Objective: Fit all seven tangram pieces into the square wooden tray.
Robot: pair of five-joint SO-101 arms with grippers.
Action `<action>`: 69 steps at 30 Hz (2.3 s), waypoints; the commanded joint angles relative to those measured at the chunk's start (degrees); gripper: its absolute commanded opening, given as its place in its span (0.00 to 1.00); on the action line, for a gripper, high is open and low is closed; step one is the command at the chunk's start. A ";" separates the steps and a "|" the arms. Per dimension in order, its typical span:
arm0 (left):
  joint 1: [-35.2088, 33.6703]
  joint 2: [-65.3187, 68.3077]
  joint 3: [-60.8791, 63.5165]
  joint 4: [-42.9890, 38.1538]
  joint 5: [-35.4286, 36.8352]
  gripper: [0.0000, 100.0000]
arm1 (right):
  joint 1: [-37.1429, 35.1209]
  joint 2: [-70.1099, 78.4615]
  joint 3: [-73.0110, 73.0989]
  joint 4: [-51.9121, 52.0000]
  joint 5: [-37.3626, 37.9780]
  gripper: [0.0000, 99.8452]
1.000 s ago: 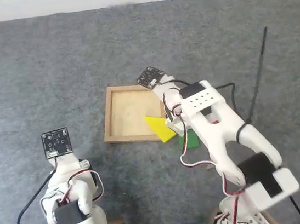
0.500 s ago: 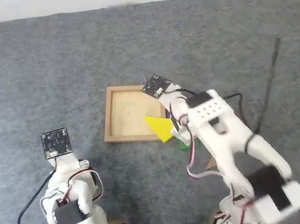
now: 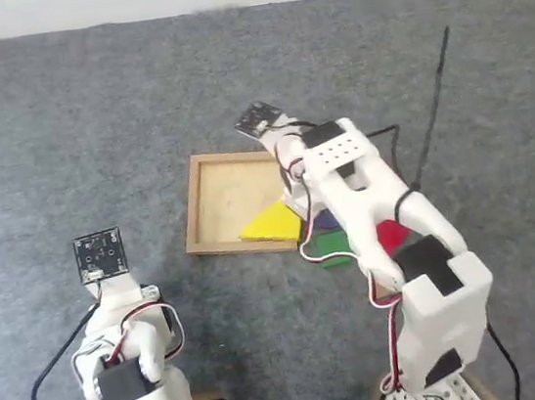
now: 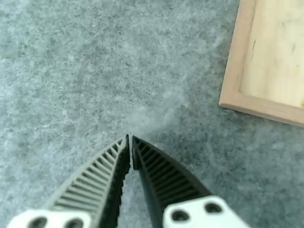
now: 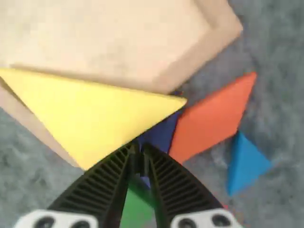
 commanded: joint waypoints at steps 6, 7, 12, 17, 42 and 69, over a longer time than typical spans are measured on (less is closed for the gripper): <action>-0.18 -0.97 -0.66 0.70 -0.44 0.01 | -3.74 4.44 -13.45 -0.04 -1.14 0.01; -0.18 -0.97 -0.66 0.70 -0.44 0.01 | -4.00 6.20 -15.74 -0.04 -1.14 0.01; -0.26 -0.97 -0.66 0.70 -0.44 0.01 | -4.79 15.78 -28.13 3.30 -1.23 0.01; -0.26 -0.97 -0.66 0.70 -0.44 0.01 | -4.70 12.26 -35.34 17.45 -1.23 0.01; -0.26 -0.97 -0.66 0.70 -0.44 0.01 | -11.47 14.37 -23.82 -0.40 3.69 0.01; 32.88 81.05 -68.62 -5.36 -29.80 0.15 | 21.23 -47.96 34.64 -7.60 -9.49 0.01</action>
